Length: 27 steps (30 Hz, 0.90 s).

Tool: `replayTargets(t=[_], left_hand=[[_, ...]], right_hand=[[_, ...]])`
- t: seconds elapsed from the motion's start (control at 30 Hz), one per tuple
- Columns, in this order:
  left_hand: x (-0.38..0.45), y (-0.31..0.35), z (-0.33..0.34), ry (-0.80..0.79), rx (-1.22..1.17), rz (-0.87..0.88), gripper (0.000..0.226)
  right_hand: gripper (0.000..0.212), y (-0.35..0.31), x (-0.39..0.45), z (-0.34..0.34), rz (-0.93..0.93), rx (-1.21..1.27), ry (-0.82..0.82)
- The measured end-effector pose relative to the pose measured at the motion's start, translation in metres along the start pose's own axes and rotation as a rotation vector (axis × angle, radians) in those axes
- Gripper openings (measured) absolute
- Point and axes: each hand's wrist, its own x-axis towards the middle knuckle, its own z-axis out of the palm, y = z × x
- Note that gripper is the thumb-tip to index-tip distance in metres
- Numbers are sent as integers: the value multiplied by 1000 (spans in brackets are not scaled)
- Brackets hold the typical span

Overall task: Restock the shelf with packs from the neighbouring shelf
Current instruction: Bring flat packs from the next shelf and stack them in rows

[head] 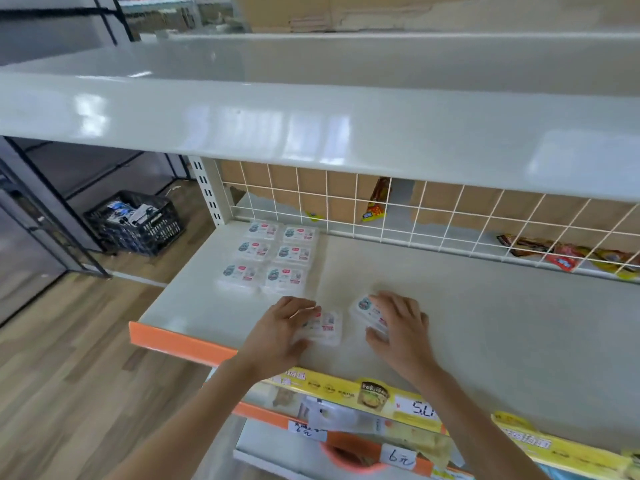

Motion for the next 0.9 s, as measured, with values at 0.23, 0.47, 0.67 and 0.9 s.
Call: replayTargets(t=[0.23,0.47,0.67,0.9], left_hand=[[-39,-49,-38,26,46,-30,55],[-58,-98,-67,103,152,-168,54],[-58,-108,-63,142,107,-202,49],[-52,-111,-66,94,125,-151,46]], right_hand=[[52,-52,1,16,-148,40,-103],[42,-100,15,38,-296,97,-108],[36,-122,31,53,-281,71,-127],[37,-141,38,55,-201,25,-172]])
